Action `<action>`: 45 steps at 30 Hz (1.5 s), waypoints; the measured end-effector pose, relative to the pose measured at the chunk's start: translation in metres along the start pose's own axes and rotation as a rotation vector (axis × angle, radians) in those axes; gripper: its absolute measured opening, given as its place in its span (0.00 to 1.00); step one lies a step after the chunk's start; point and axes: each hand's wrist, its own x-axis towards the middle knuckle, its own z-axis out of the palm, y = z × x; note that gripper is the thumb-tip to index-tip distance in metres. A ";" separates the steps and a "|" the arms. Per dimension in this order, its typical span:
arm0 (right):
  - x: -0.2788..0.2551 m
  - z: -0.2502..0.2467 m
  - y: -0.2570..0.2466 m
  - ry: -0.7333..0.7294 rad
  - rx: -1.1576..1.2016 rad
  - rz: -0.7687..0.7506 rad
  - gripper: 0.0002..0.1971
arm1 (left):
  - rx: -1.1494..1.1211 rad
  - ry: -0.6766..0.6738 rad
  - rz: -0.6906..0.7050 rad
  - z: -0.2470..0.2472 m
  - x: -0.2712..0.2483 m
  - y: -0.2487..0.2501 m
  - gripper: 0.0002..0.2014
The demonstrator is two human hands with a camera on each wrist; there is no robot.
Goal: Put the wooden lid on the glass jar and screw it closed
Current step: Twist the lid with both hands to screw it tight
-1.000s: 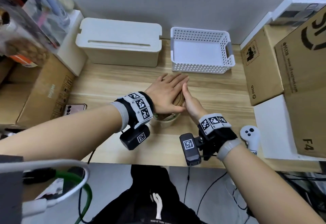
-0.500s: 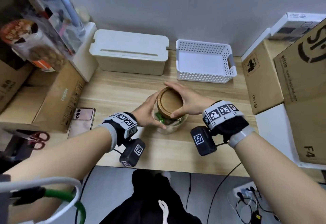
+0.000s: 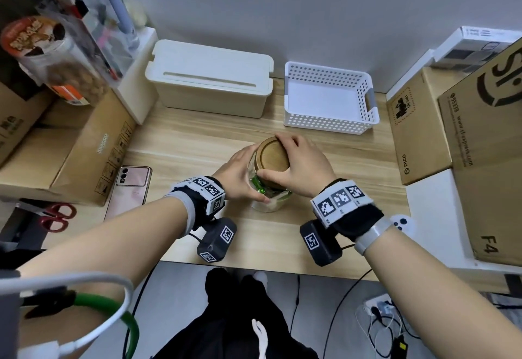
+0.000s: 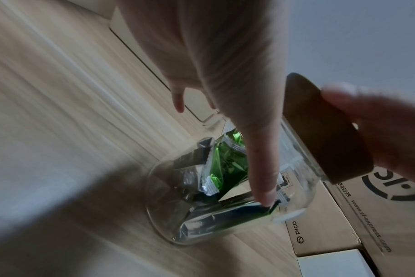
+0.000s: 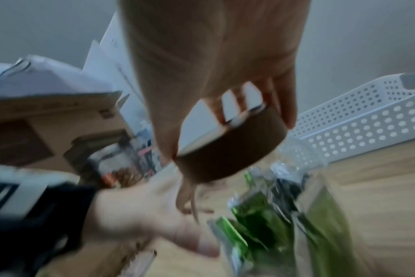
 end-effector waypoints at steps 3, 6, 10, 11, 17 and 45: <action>-0.003 -0.004 0.002 0.022 -0.117 0.147 0.48 | 0.000 -0.010 -0.004 0.001 0.001 -0.001 0.65; 0.004 -0.018 0.015 -0.159 -0.046 0.022 0.55 | -0.027 0.002 0.013 0.002 0.001 -0.002 0.64; 0.012 -0.023 0.012 -0.281 -0.008 -0.216 0.60 | -0.096 0.014 0.039 0.005 0.001 0.000 0.63; 0.012 -0.023 0.011 -0.263 -0.012 -0.209 0.59 | -0.117 0.016 0.039 0.005 0.002 0.000 0.63; 0.009 -0.012 -0.001 -0.108 -0.136 -0.104 0.55 | -0.185 -0.011 0.004 0.006 0.003 0.000 0.64; 0.011 -0.009 0.020 -0.169 -0.009 -0.168 0.60 | -0.045 -0.099 0.053 -0.007 0.009 0.008 0.66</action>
